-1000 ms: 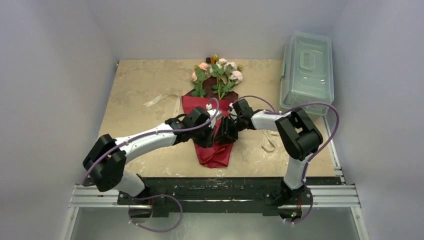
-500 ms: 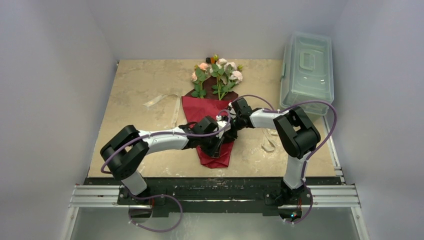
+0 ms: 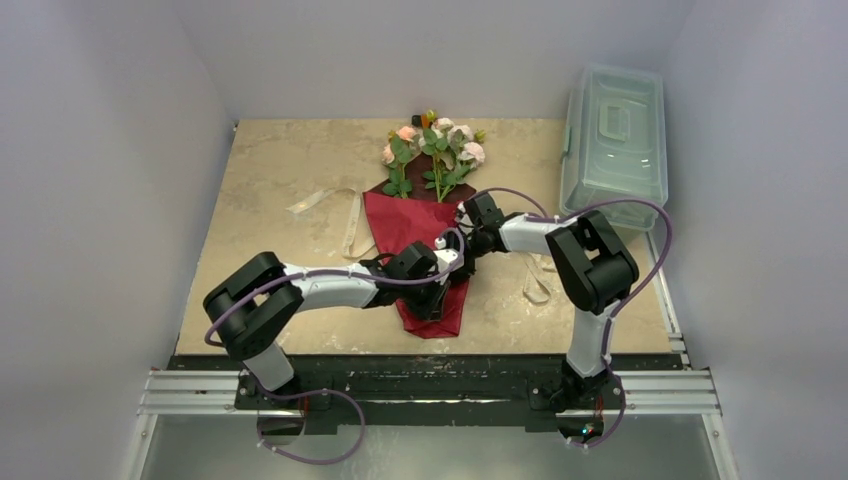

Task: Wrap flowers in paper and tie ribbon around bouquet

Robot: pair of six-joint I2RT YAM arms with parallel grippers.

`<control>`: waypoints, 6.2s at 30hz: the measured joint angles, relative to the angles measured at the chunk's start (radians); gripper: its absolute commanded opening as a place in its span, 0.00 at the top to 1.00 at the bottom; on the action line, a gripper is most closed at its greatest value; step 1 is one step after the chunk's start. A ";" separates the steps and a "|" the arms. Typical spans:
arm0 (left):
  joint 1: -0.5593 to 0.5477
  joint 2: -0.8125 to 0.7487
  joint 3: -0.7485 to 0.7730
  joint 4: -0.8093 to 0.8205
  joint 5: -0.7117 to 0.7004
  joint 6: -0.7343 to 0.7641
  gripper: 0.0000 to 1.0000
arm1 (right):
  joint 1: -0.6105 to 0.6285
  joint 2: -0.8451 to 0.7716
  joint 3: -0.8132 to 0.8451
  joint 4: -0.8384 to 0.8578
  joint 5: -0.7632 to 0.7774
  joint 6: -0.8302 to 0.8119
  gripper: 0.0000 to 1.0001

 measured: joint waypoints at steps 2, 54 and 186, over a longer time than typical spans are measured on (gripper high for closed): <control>0.000 -0.011 -0.024 0.029 0.000 -0.002 0.87 | -0.015 0.017 0.018 -0.001 -0.004 -0.004 0.58; 0.006 0.029 0.098 -0.166 -0.019 0.043 0.80 | -0.256 -0.227 0.169 -0.235 0.179 -0.293 0.14; 0.542 0.710 1.247 -0.085 -0.706 -0.026 0.38 | -0.110 -0.106 -0.028 0.046 0.241 0.107 1.00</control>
